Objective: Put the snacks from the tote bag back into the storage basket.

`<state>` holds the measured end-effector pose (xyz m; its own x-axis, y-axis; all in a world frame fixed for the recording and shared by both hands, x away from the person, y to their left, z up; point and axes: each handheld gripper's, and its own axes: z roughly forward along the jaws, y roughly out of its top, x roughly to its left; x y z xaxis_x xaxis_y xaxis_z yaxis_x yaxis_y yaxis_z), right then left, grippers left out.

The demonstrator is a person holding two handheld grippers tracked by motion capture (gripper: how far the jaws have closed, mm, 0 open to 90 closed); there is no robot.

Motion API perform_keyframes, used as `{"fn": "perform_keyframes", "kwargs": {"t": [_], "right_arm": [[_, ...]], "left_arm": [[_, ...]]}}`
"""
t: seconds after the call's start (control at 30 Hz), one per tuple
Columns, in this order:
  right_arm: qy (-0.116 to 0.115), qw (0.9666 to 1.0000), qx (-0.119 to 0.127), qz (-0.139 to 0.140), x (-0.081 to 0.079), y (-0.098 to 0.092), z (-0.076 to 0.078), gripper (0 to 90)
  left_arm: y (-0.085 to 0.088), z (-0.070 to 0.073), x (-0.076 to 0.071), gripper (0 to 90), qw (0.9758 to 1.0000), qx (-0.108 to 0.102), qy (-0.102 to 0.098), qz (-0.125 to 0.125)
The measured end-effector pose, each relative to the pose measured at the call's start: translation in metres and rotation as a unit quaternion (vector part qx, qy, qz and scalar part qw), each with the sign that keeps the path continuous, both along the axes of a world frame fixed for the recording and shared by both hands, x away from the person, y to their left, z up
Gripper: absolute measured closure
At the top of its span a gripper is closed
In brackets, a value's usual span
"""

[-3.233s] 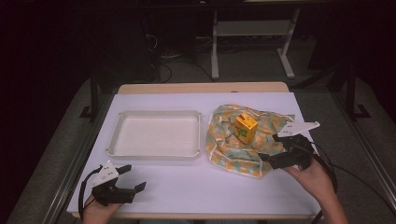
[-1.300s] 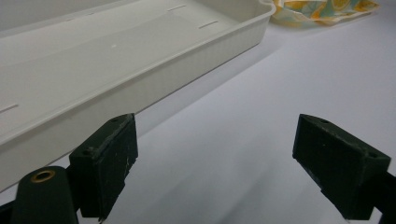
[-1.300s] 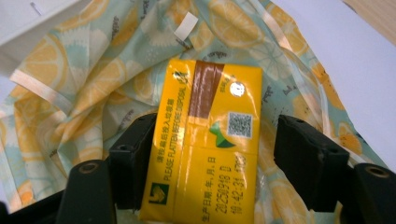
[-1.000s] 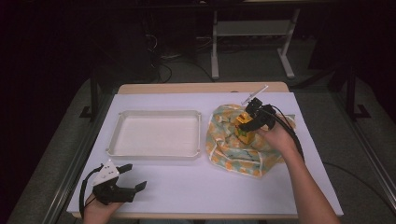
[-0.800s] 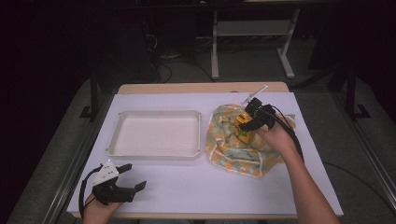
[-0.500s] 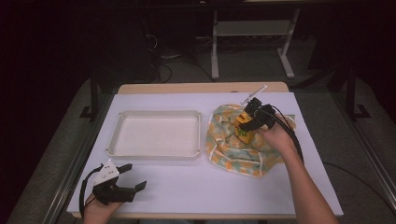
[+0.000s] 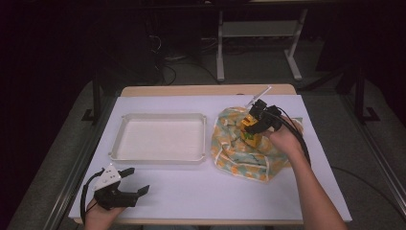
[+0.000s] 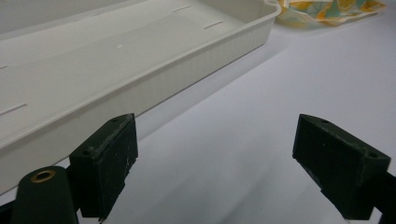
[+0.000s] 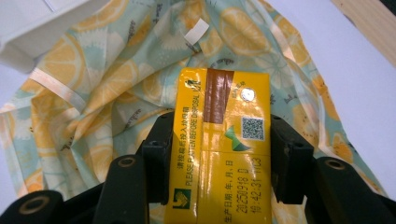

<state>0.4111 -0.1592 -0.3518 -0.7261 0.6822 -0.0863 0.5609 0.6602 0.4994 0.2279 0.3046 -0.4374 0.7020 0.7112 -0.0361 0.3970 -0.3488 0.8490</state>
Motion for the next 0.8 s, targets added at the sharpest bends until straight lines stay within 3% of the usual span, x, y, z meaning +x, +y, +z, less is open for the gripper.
{"fn": "perform_keyframes", "kwargs": {"t": [0.13,0.4,0.63,0.8], "right_arm": [[-0.013,0.9999,0.005,0.003,-0.001,-0.002,0.009,49.6],[-0.017,0.9993,0.027,0.018,-0.006,-0.004,0.029,49.6],[-0.033,0.9981,0.034,0.039,-0.013,-0.001,0.047,49.7],[-0.036,0.9961,0.052,0.062,-0.018,0.004,0.058,49.8]], "left_arm": [[0.001,0.000,0.000,13.8,1.0000,0.001,0.000,-0.001],[0.001,0.000,-0.001,13.9,1.0000,-0.003,-0.003,0.002],[0.003,0.002,-0.001,14.0,1.0000,-0.002,-0.007,0.004],[0.005,0.002,-0.001,14.0,0.9999,-0.010,-0.005,0.011]]}}
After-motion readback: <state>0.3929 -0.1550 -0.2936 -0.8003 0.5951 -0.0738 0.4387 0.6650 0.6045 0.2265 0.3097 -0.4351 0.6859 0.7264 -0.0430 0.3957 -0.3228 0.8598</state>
